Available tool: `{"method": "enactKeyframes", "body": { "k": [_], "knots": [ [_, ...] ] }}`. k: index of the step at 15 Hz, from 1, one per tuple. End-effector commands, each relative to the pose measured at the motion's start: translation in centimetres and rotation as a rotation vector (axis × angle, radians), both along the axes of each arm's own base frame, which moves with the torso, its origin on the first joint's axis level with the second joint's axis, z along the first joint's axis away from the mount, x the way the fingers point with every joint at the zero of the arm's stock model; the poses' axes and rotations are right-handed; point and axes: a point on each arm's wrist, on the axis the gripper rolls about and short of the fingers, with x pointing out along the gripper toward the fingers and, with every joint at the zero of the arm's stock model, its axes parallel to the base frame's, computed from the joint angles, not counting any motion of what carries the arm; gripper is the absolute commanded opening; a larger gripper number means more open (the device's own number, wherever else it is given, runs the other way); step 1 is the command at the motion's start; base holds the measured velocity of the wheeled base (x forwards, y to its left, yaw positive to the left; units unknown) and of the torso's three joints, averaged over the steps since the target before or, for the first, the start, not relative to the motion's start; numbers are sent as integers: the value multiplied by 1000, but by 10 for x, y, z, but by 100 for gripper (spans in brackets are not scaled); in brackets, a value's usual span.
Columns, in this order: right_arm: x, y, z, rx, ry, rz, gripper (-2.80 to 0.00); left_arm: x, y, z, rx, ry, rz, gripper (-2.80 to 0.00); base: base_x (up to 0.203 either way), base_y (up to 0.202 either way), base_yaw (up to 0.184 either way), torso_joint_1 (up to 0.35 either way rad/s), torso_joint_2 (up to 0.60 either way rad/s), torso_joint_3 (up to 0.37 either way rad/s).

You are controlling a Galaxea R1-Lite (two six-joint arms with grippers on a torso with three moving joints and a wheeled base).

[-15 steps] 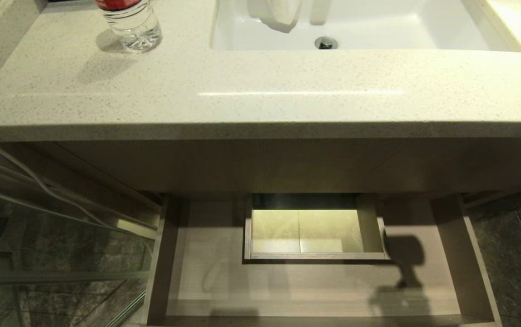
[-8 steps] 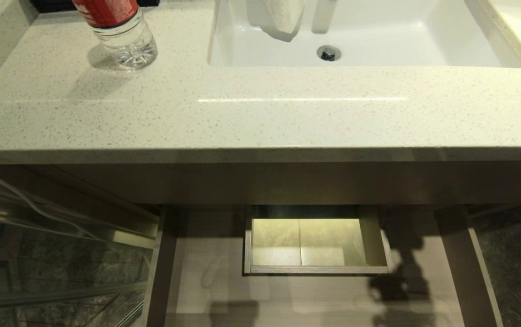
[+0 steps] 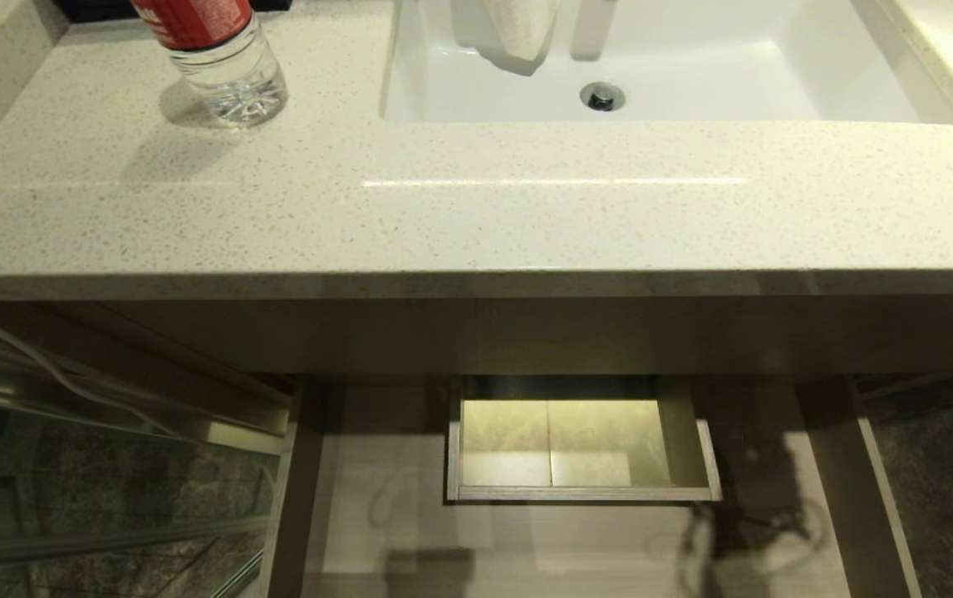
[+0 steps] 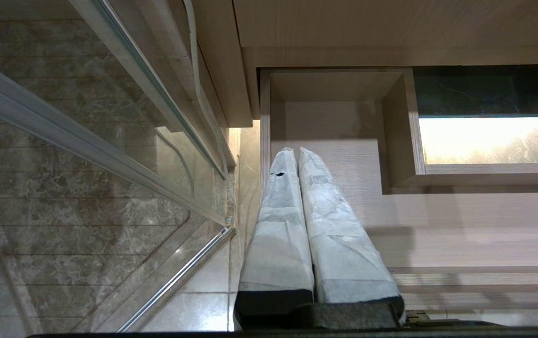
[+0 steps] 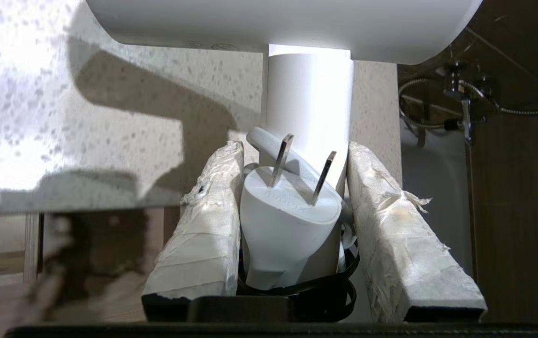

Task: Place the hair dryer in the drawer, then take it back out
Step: Place it on the countertop

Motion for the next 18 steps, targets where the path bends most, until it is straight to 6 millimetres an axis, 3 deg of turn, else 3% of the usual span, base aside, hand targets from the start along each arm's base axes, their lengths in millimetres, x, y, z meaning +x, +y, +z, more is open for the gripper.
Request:
{"method": "enactKeyframes", "body": {
  "k": [1, 6, 13, 18],
  "knots": [
    [31, -8, 6, 2, 20, 15, -280, 0, 0, 0, 0, 0, 1, -280, 0, 0, 0, 0, 0, 0],
    [59, -12, 15, -38, -25, 49, -280, 0, 0, 0, 0, 0, 0, -280, 0, 0, 0, 0, 0, 0],
    [109, -25, 2, -88, 58, 53, -280, 0, 0, 0, 0, 0, 0, -280, 0, 0, 0, 0, 0, 0],
    [119, -28, 0, -120, 53, 57, -280, 0, 0, 0, 0, 0, 1, -280, 0, 0, 0, 0, 0, 0]
  ]
}}
